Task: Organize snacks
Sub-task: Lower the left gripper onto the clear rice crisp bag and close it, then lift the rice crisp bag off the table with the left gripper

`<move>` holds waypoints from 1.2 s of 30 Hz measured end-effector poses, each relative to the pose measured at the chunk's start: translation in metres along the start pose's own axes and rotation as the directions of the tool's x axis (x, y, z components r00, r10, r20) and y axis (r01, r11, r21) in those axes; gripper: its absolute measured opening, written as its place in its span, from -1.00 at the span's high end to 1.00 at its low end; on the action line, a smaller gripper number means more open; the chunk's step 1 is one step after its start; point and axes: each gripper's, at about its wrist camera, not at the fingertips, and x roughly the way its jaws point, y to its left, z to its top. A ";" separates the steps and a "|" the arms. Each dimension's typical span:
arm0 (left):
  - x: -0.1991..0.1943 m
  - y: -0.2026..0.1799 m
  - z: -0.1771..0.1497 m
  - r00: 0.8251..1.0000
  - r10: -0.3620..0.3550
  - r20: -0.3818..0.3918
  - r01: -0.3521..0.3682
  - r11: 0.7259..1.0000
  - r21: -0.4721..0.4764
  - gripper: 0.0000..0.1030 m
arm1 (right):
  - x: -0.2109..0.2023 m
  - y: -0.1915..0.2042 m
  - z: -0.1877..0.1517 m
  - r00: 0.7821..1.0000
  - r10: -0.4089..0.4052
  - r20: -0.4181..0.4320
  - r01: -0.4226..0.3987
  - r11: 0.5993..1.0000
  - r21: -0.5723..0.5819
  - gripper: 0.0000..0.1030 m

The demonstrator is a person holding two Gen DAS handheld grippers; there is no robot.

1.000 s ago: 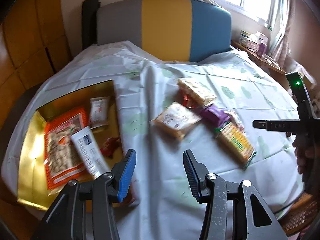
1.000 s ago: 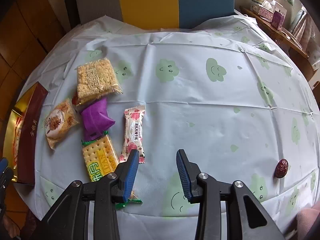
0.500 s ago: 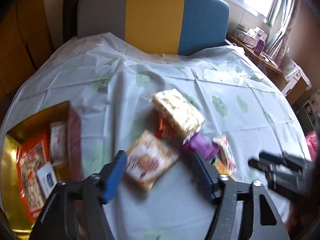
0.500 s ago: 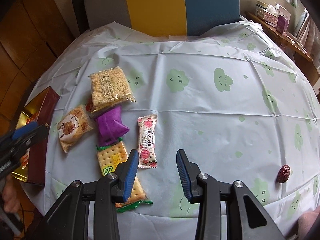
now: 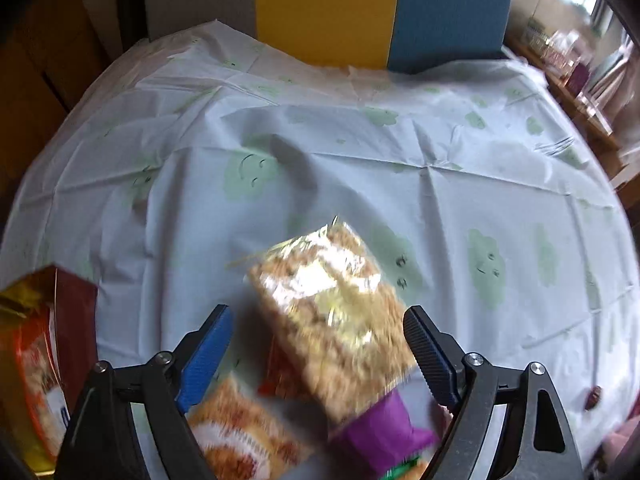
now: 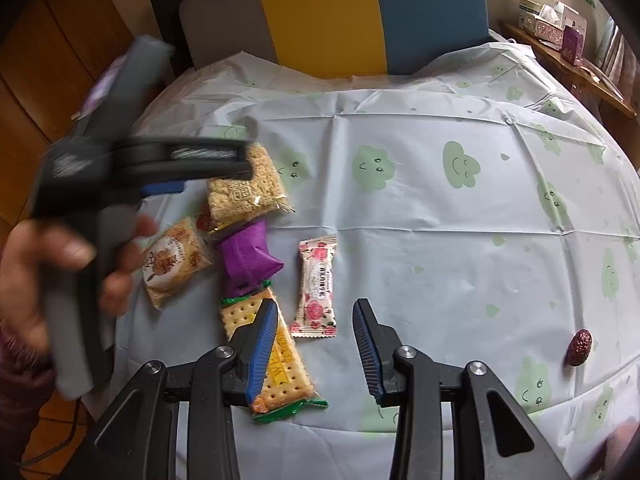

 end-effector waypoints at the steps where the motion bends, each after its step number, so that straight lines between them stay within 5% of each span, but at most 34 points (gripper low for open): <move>1: 0.003 -0.003 0.003 1.000 0.014 -0.002 -0.014 1.000 0.005 -0.69 | -0.001 0.000 0.000 1.000 0.005 0.002 -0.005 1.000 0.001 0.23; 8: 0.026 -0.027 0.012 0.993 0.119 0.003 -0.119 0.989 0.093 -0.79 | -0.006 0.000 0.002 0.999 0.033 0.009 -0.033 0.999 0.015 0.23; 12: 0.023 -0.031 0.008 0.992 0.106 0.061 -0.116 0.978 0.174 -0.61 | -0.005 -0.002 0.002 0.999 0.036 0.003 -0.036 0.999 0.023 0.23; 25: -0.087 0.024 -0.055 0.950 -0.068 0.303 0.009 0.981 0.193 -0.48 | 0.007 -0.006 -0.001 0.999 -0.021 -0.035 0.022 1.000 0.022 0.23; 31: -0.112 0.043 -0.114 0.947 -0.153 0.283 0.089 0.970 0.228 -0.48 | 0.013 -0.006 -0.004 0.997 -0.060 -0.052 0.060 0.998 0.009 0.23; 36: -0.111 0.054 -0.167 0.963 -0.183 0.200 0.128 0.958 0.257 -0.48 | 0.017 -0.007 -0.005 0.994 -0.088 -0.062 0.089 0.996 0.010 0.23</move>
